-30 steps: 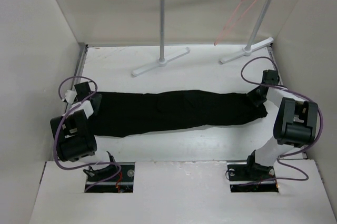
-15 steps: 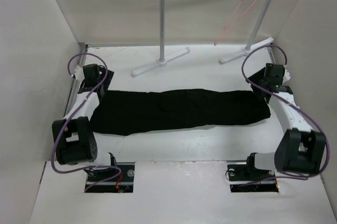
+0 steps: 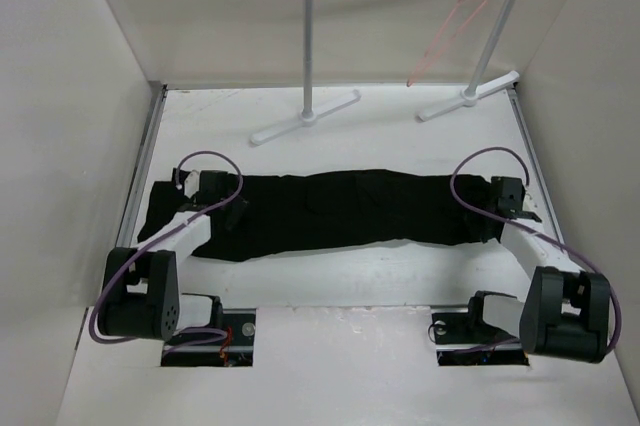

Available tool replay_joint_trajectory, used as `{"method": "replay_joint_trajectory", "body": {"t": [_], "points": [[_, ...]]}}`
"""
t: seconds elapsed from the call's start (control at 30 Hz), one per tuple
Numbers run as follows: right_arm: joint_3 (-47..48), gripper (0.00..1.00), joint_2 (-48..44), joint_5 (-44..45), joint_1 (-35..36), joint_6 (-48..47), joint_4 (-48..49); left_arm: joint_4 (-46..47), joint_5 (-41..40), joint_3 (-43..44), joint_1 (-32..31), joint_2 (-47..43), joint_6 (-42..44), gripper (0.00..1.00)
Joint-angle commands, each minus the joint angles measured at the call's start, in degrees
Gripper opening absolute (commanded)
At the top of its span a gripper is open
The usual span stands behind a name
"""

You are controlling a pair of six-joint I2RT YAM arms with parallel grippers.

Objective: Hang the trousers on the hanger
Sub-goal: Fold the trousers at the center of the board.

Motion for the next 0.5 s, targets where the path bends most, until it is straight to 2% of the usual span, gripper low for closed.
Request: {"method": "replay_joint_trajectory", "body": {"t": [0.0,0.07,0.1,0.2,0.27,0.47], "points": [[0.80,0.17,2.00,2.08,-3.91,0.54,4.80,2.28,-1.23,-1.82,2.74,0.60,0.65,0.37],[0.89,0.20,0.79,1.65,-5.41,0.98,3.84,2.28,-0.61,-2.35,4.06,0.16,0.65,0.40],[1.07,0.25,-0.88,0.95,-5.42,1.07,3.40,2.02,-0.17,-2.26,4.32,-0.45,0.73,0.44],[3.17,0.50,-7.72,0.76,-5.42,0.98,-0.46,1.76,1.58,-0.16,3.98,-2.73,1.35,0.52],[4.66,0.64,-12.73,2.25,-5.85,0.28,-2.92,0.97,2.20,2.47,3.19,-3.97,2.14,0.58],[4.15,0.78,-17.42,5.87,-14.37,0.63,-8.73,-1.67,1.86,7.40,-1.02,-6.60,3.20,0.60]]}}
